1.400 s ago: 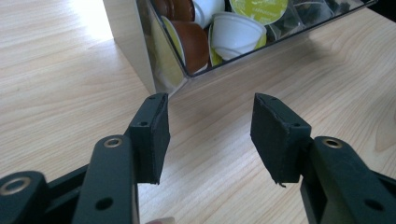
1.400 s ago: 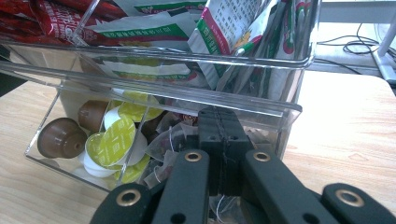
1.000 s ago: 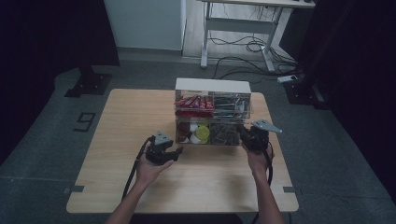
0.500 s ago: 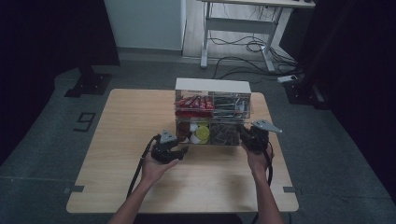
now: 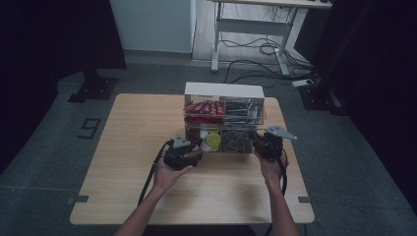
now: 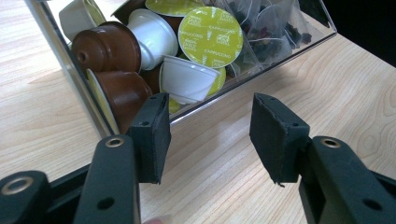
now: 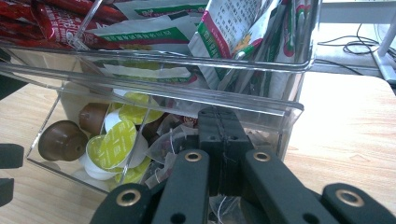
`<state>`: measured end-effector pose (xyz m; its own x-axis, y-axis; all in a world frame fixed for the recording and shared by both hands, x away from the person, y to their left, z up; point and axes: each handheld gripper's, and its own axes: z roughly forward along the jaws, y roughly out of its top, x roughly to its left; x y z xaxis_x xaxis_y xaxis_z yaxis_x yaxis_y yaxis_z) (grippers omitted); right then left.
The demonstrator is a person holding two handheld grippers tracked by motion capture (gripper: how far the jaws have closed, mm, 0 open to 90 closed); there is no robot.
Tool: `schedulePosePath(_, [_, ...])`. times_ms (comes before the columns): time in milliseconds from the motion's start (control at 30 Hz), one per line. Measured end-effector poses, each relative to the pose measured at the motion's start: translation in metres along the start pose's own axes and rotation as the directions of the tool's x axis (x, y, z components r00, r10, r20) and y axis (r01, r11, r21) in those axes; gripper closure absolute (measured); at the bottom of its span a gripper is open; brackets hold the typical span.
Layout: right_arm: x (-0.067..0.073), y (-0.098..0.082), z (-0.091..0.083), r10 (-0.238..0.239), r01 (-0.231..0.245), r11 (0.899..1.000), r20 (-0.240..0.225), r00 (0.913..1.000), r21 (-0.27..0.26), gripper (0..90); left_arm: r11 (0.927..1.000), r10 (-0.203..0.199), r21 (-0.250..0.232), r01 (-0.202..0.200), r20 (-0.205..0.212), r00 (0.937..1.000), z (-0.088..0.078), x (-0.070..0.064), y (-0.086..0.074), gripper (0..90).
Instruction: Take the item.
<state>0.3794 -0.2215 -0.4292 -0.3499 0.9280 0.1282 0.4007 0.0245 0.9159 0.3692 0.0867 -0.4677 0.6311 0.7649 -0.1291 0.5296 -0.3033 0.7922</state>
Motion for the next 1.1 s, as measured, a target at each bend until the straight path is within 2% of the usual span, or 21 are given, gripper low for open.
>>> schedulePosePath(633, [0.0,0.002,0.0,-0.009,0.009,1.0,0.001,1.0,0.007,89.3,0.9998,0.019,-0.007,-0.019,-0.009,0.9998,0.014,-0.008,0.014,48.7])
schedulePosePath(1100, [0.0,0.003,0.001,-0.007,0.007,1.0,-0.001,1.0,0.008,89.3,0.9994,0.033,-0.002,-0.033,0.0,0.9994,0.03,-0.009,0.017,47.6])
